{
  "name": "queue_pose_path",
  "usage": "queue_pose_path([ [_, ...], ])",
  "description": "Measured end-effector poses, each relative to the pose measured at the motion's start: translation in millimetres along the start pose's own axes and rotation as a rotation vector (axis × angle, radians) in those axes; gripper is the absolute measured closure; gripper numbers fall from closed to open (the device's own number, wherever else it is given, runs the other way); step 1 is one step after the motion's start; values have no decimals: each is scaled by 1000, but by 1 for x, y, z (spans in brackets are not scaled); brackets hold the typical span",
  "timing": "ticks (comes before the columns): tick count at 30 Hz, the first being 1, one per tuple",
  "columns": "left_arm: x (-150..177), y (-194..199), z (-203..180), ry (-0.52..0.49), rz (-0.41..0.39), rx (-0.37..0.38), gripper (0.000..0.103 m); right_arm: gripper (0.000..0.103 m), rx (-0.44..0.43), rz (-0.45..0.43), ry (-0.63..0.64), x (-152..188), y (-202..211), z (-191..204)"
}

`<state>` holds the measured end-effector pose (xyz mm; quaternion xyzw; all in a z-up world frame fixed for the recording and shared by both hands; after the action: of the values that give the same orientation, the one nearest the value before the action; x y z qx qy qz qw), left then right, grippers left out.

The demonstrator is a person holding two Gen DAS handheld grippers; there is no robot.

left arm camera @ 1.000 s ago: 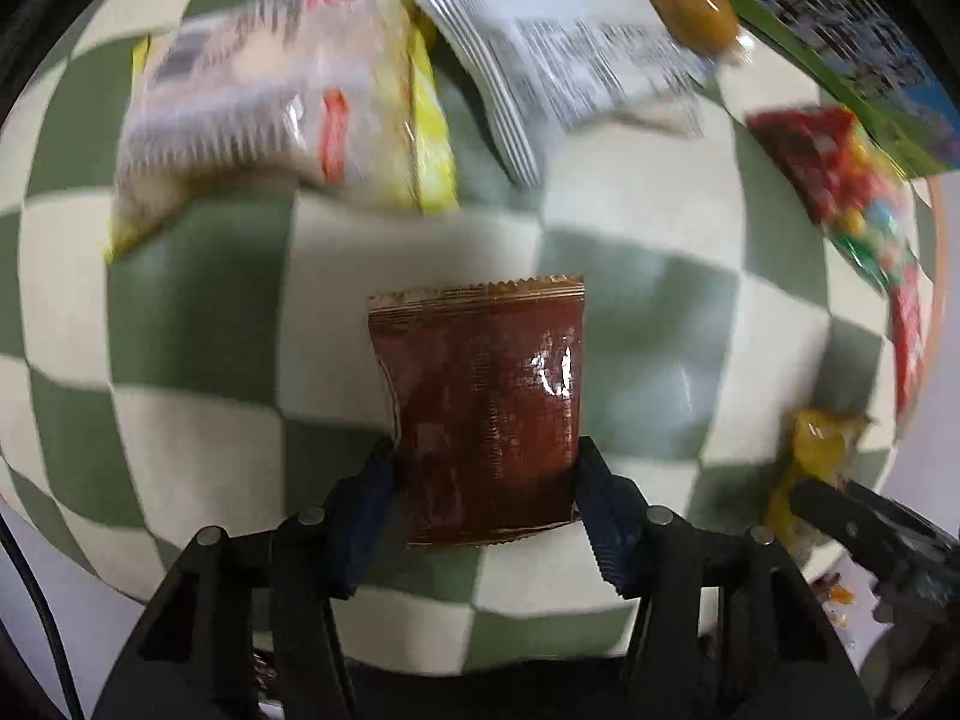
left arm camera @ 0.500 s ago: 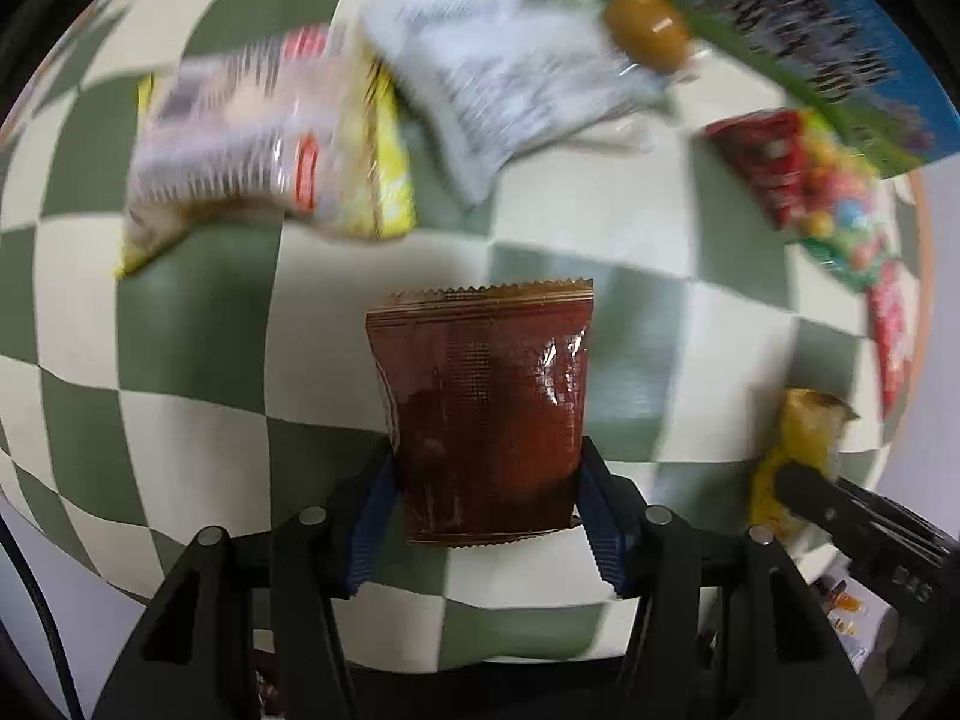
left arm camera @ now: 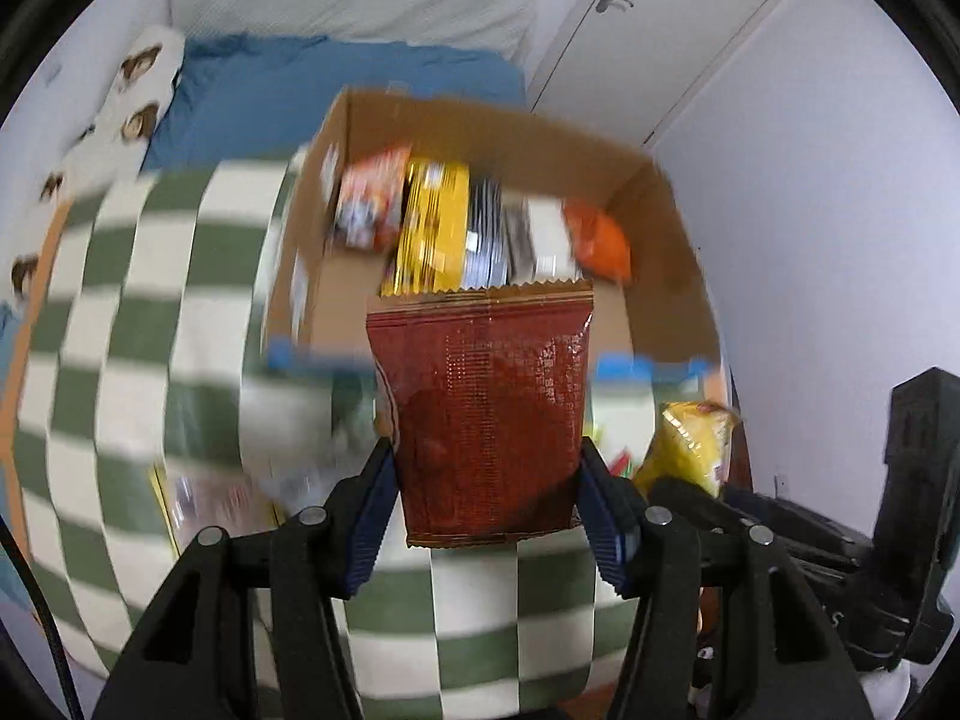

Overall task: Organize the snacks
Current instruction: 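Carry both packets into the cardboard box and open both tools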

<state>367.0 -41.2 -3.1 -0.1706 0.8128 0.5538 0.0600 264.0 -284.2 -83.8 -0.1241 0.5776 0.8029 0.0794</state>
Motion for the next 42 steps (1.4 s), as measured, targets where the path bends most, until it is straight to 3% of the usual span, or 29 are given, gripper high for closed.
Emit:
queue_pose_path([
  [4,-45,-9,-5,7,27,-40,48,53,41,-78,54,-68,5,16],
  [10,-90,-75,13,71,189,-89,48,53,52,-32,69,-141,-33,19],
  [16,-94,-129,33,131,326,-122,48,53,67,73,62,-160,-93,12],
  [24,-78,-153,41,105,367,-202,48,52,66,185,85,-159,-143,4],
  [25,-76,-156,42,113,378,-198,48,48,60,214,91,-158,-151,3],
  [27,-71,-159,46,148,400,-178,45,27,51,260,97,-155,-160,2],
  [28,-71,-158,46,149,392,-171,44,14,53,269,104,-154,-163,2],
  [29,-71,-155,45,140,380,-166,42,13,60,273,112,-153,-163,2],
  [36,-71,-134,23,74,306,-153,13,10,123,240,122,-154,-155,-4],
  [42,-77,-106,11,31,191,-198,7,10,185,177,116,-156,-131,-14],
])
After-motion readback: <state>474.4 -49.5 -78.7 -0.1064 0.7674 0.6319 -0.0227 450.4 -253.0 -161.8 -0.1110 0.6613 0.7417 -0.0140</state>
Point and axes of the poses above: each gripper's, at about its wrist camera, not at the fingertips, and y roughly against the way its jaws point, z to its left, x to its underside, the point moved 1 cm from there along -y, roughly the way its jaws point, and after that the axes turned 10 degrees about y, right-handed, at the moved point
